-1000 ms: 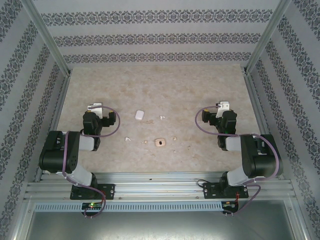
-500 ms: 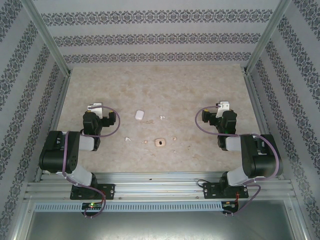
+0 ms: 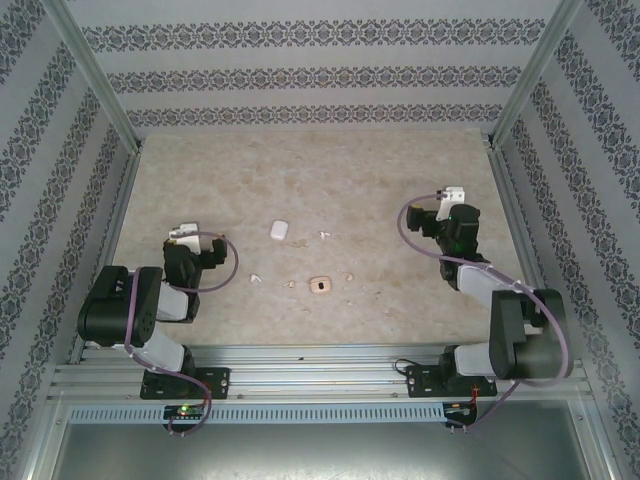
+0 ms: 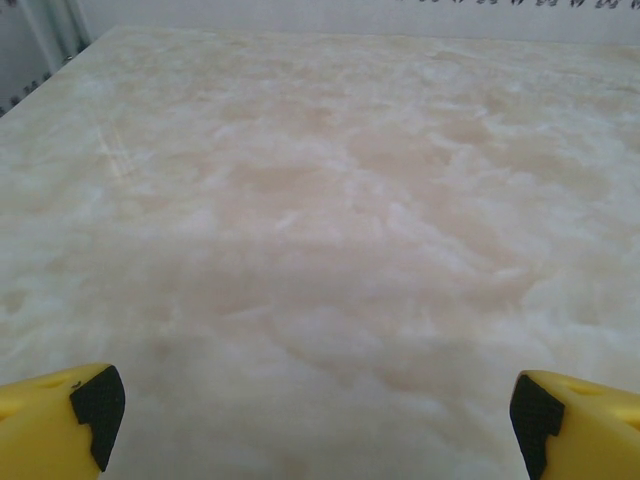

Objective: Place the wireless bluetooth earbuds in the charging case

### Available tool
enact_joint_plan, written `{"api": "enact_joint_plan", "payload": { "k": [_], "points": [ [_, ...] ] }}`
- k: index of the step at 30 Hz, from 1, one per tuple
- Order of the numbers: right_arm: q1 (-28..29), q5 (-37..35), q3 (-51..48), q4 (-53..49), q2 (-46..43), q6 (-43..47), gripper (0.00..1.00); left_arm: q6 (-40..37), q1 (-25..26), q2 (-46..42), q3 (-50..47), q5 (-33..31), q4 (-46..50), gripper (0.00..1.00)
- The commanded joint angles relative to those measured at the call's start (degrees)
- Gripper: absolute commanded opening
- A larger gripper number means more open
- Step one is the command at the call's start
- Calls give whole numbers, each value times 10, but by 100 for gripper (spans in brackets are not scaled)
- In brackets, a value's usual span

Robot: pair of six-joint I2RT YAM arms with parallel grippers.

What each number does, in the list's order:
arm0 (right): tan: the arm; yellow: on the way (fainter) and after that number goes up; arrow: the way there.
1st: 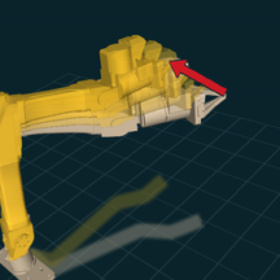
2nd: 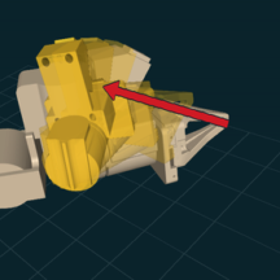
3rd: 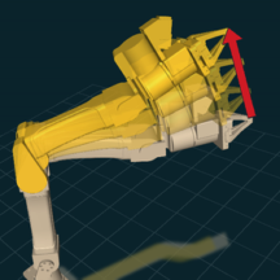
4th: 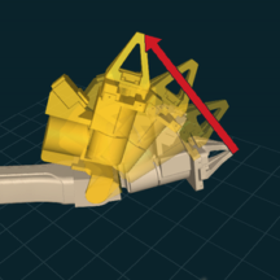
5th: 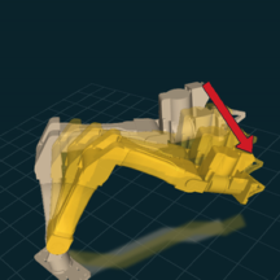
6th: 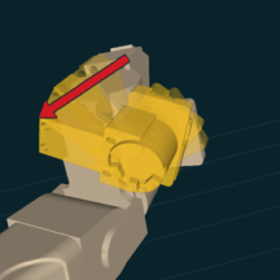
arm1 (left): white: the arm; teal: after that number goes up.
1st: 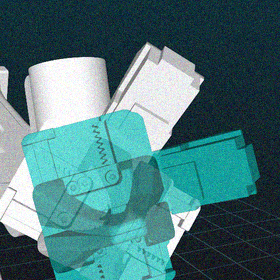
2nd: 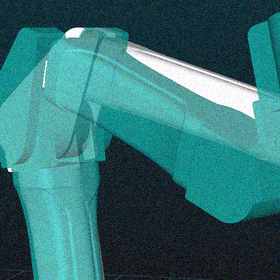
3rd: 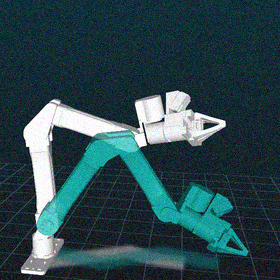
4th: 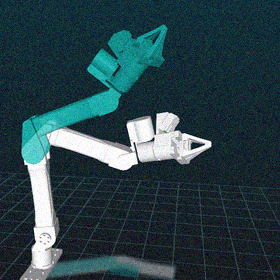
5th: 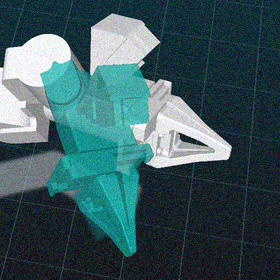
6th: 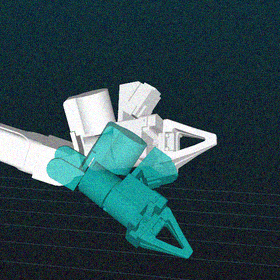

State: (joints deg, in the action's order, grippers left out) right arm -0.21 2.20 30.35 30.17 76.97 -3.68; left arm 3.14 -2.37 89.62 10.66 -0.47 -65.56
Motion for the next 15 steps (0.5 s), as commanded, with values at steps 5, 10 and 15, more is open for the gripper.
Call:
{"api": "enact_joint_plan", "payload": {
  "k": [5, 10, 15],
  "points": [
    [68, -29, 67, -214, -69, -33, 98, 30, -4, -189, 12, -29, 113, 100],
    [186, -96, 123, -336, -92, -27, 97, 66, -4, -303, 75, -34, 330, 100],
    [313, -124, 188, -446, -77, -85, 95, 113, -4, -329, 144, 8, 505, 100]
  ]
}}
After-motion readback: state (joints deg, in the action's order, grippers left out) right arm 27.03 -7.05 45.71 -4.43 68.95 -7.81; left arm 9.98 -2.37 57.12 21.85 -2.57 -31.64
